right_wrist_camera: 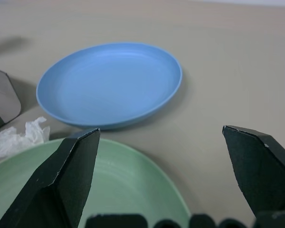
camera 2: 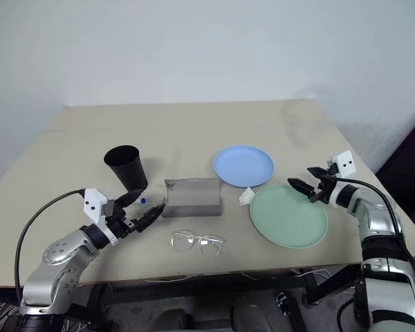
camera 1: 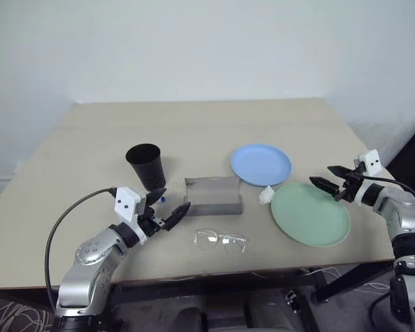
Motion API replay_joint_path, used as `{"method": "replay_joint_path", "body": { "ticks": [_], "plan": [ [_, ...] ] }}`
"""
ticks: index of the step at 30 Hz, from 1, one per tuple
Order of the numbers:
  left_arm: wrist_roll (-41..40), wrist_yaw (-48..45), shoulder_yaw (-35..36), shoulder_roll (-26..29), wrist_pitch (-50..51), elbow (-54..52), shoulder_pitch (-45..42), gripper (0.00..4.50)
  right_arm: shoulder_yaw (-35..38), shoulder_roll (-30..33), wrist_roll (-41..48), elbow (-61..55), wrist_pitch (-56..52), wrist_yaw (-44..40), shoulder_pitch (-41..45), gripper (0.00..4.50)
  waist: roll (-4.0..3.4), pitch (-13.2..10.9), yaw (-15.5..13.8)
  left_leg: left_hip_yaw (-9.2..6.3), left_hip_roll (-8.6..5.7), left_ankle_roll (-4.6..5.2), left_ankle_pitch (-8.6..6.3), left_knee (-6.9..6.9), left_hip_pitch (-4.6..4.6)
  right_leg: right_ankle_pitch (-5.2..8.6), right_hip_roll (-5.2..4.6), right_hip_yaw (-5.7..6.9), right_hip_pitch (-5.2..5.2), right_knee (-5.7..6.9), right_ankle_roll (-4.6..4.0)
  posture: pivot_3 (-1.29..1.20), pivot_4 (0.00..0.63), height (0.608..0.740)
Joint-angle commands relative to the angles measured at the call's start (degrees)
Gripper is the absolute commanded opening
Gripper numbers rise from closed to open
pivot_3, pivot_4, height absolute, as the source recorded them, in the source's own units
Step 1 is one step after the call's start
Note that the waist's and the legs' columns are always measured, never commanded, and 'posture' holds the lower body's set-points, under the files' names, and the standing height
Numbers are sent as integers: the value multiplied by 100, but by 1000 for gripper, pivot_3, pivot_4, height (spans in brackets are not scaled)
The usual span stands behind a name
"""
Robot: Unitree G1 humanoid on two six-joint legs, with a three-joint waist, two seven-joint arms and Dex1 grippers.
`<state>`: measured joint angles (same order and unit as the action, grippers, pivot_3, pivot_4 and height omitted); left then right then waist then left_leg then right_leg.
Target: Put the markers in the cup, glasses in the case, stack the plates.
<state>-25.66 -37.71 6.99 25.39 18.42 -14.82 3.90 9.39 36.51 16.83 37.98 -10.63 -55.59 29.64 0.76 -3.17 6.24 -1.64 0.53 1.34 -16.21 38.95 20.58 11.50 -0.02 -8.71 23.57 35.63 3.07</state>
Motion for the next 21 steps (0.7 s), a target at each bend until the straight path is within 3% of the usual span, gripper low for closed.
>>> {"method": "replay_joint_path", "body": {
  "ticks": [1,21],
  "plan": [
    [35,-78,-115,-21,-81,-37,-84,4500,172,125,108,-434,-83,42,-52,4471,0,0,0,0,0,0,0,0,0,0,0,0,0,0,0,0,0,740],
    [33,-215,-298,-186,-248,174,-273,4500,398,192,225,-1237,-821,412,-508,4471,0,0,-2,2,0,0,0,4,0,1,0,-2,-1,0,-1,0,0,740]
  ]
}}
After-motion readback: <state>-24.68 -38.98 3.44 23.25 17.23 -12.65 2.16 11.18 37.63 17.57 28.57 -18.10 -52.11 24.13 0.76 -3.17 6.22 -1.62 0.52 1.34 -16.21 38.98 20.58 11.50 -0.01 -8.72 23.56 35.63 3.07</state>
